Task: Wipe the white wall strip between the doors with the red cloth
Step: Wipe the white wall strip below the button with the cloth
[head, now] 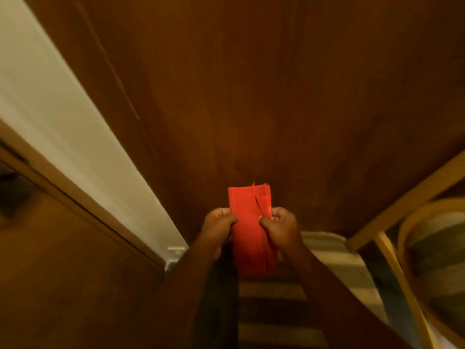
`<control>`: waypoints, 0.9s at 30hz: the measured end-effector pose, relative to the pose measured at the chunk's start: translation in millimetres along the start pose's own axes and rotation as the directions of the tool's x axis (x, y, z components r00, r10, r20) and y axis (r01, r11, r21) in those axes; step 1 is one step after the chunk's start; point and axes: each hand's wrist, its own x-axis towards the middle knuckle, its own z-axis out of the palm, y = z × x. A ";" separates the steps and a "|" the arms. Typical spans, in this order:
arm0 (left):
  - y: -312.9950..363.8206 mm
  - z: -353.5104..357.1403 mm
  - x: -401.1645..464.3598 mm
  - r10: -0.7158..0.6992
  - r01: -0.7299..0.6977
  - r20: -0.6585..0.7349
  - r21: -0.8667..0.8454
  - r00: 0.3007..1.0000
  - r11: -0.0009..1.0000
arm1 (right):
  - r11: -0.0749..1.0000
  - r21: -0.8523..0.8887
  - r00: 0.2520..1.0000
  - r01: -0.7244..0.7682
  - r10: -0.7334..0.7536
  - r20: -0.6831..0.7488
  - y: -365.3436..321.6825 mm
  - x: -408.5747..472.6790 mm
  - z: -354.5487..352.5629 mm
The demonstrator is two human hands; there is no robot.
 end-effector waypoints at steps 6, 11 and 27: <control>147.8 -66.8 -69.1 0.335 -0.342 -0.074 -0.120 0.939 0.932 | 0.943 0.085 0.945 0.320 -0.324 0.035 -180.4 -34.4 35.3; 243.2 -113.3 -117.1 0.539 -0.554 -0.133 -0.117 0.831 0.825 | 0.829 0.135 0.838 0.542 -0.546 -0.007 -292.7 -68.1 61.2; 430.0 -266.5 -210.3 0.846 -0.901 -0.395 0.093 0.358 0.424 | 0.413 0.278 0.467 0.867 -0.868 -0.167 -515.0 -143.9 190.9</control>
